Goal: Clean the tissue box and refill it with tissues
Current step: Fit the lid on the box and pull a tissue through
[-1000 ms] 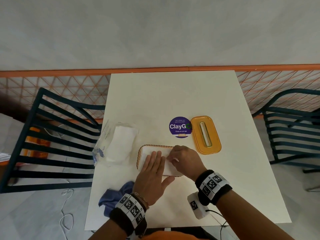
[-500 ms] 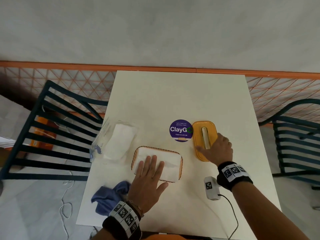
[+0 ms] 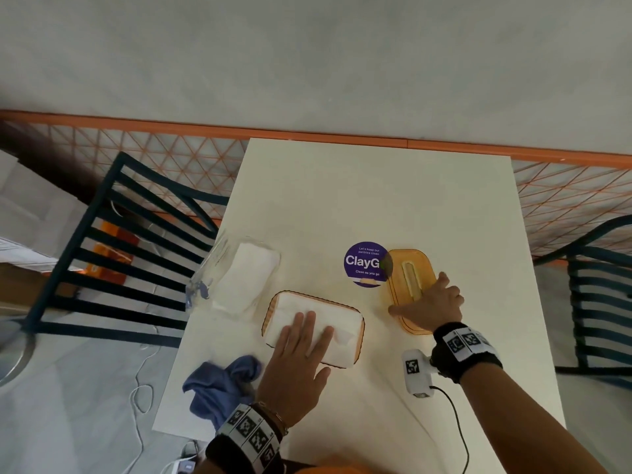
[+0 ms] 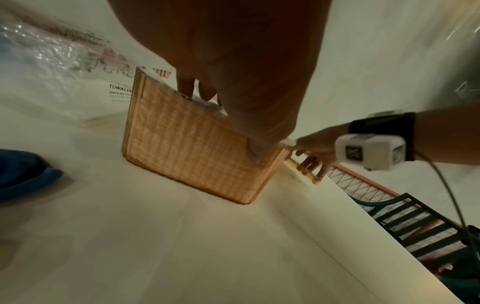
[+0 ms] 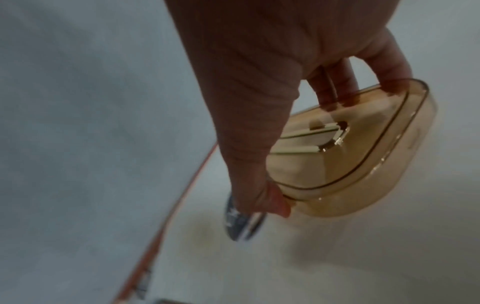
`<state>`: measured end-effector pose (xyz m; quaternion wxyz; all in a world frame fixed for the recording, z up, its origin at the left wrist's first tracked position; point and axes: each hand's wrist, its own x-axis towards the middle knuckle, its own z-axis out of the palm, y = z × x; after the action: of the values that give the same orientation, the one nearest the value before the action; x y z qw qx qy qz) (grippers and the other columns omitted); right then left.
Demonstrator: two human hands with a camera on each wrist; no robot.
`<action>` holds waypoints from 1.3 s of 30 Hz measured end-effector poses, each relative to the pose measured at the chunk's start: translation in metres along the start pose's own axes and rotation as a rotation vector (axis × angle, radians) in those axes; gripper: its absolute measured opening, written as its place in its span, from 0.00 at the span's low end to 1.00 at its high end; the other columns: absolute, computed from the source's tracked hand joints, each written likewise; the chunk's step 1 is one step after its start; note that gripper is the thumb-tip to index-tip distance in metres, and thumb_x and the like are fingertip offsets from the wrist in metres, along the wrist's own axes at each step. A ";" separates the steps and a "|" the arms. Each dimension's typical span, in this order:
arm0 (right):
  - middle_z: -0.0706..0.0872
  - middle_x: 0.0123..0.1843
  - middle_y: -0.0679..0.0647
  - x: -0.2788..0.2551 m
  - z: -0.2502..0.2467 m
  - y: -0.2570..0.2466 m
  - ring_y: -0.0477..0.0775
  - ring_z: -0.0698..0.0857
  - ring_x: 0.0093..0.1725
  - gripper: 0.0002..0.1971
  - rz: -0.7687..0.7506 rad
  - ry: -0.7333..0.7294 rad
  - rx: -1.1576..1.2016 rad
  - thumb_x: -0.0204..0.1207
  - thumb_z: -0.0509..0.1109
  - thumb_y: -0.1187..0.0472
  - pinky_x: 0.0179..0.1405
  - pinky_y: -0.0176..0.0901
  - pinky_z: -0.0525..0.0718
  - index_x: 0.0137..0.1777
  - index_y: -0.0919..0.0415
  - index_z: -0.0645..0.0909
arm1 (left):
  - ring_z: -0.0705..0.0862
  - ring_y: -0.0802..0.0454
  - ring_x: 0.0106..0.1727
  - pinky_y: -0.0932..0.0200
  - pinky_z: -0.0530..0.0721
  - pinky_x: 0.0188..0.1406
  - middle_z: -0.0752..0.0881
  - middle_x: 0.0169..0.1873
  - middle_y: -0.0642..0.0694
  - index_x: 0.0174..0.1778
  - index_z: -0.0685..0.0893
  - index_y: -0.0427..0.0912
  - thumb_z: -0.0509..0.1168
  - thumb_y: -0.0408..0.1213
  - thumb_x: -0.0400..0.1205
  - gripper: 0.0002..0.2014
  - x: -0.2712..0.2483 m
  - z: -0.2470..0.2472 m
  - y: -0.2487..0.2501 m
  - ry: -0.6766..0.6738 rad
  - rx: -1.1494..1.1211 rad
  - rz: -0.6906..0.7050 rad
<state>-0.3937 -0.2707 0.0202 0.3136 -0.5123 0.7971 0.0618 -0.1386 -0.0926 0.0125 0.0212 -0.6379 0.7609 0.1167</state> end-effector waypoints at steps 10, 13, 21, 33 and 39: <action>0.68 0.71 0.45 -0.128 -0.006 -0.037 0.48 0.70 0.66 0.71 -0.891 -0.089 0.128 0.43 0.84 0.42 0.68 0.43 0.76 0.87 0.52 0.50 | 0.63 0.34 0.87 0.36 0.71 0.82 0.62 0.87 0.35 0.89 0.61 0.48 0.64 0.58 0.83 0.39 -0.001 -0.002 -0.006 0.036 -0.050 0.047; 0.67 0.73 0.46 -0.129 0.016 -0.038 0.48 0.69 0.65 0.73 -0.901 -0.093 -0.008 0.41 0.83 0.38 0.64 0.44 0.80 0.87 0.50 0.47 | 0.75 0.39 0.81 0.39 0.79 0.76 0.74 0.82 0.40 0.84 0.69 0.48 0.69 0.58 0.81 0.36 -0.002 -0.008 -0.009 0.069 -0.115 0.076; 0.67 0.74 0.48 -0.120 0.034 -0.047 0.52 0.70 0.67 0.72 -0.915 -0.083 -0.115 0.41 0.82 0.40 0.65 0.49 0.83 0.87 0.51 0.49 | 0.77 0.38 0.80 0.36 0.69 0.82 0.76 0.81 0.41 0.82 0.74 0.47 0.64 0.63 0.81 0.36 -0.013 -0.005 -0.032 0.086 -0.075 0.103; 0.65 0.77 0.49 -0.117 0.042 -0.061 0.55 0.70 0.71 0.71 -0.906 -0.125 -0.291 0.40 0.83 0.38 0.68 0.51 0.81 0.86 0.48 0.51 | 0.81 0.47 0.76 0.36 0.74 0.78 0.87 0.69 0.50 0.58 0.93 0.52 0.71 0.45 0.78 0.14 -0.040 -0.007 -0.087 0.387 -0.242 0.043; 0.65 0.78 0.51 -0.119 0.044 -0.069 0.56 0.69 0.73 0.71 -0.930 -0.114 -0.352 0.42 0.85 0.40 0.71 0.51 0.79 0.87 0.51 0.51 | 0.88 0.59 0.53 0.71 0.83 0.47 0.88 0.55 0.60 0.59 0.90 0.48 0.71 0.47 0.83 0.12 -0.032 -0.039 -0.090 0.405 -0.722 -0.430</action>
<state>-0.2826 -0.1921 0.0675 0.2599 -0.8545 0.4431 0.0770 -0.0400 -0.0840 0.0425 -0.3274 -0.7576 0.5112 0.2399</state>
